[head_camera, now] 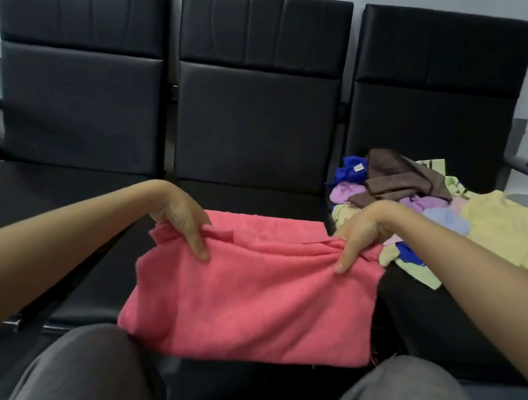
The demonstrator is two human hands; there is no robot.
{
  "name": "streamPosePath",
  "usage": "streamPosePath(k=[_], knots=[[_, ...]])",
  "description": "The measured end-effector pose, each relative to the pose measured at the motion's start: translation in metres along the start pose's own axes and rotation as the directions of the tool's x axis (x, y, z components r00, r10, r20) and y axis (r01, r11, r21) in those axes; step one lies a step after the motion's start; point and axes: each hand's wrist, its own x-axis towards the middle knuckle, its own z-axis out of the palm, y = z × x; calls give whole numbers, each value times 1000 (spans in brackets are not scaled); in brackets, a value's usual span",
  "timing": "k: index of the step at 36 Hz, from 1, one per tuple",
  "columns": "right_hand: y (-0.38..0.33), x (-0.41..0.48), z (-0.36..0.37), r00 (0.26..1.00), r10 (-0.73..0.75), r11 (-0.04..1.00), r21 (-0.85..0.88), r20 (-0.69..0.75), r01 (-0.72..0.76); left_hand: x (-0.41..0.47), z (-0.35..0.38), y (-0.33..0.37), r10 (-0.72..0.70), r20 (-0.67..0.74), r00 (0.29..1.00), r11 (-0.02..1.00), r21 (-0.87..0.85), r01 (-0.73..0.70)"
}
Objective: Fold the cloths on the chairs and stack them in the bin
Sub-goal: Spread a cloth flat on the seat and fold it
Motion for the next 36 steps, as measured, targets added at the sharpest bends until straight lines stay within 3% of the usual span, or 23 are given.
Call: streamPosePath(k=[4,9,13,16,21,24,30,33,36], knots=[[13,8,-7,931,-139,974,123,-338,190,22,-14,-18,-13,-321,947,992,-124,-28],[28,36,-22,707,-129,966,71,-695,247,49,-27,-41,-81,-485,871,949,-304,-81],[25,58,-31,607,-75,938,151,-791,312,68,-32,-56,-108,-585,803,881,-431,-195],[26,76,-36,556,-1,880,264,-831,395,80,-31,-65,-129,-620,774,771,-554,-315],[26,118,-39,440,125,729,383,-889,567,109,-15,-77,-312,-569,761,507,-777,-374],[28,142,-32,426,211,674,446,-880,589,128,-7,-80,-429,-562,707,412,-818,-401],[28,166,-43,323,301,652,441,-897,617,154,-22,-71,-526,-698,485,535,-715,-449],[26,172,-51,246,239,752,339,-939,565,165,-28,-70,-553,-758,346,609,-651,-453],[31,179,-58,169,233,811,287,-958,510,176,-25,-77,-523,-823,222,752,-568,-335]])
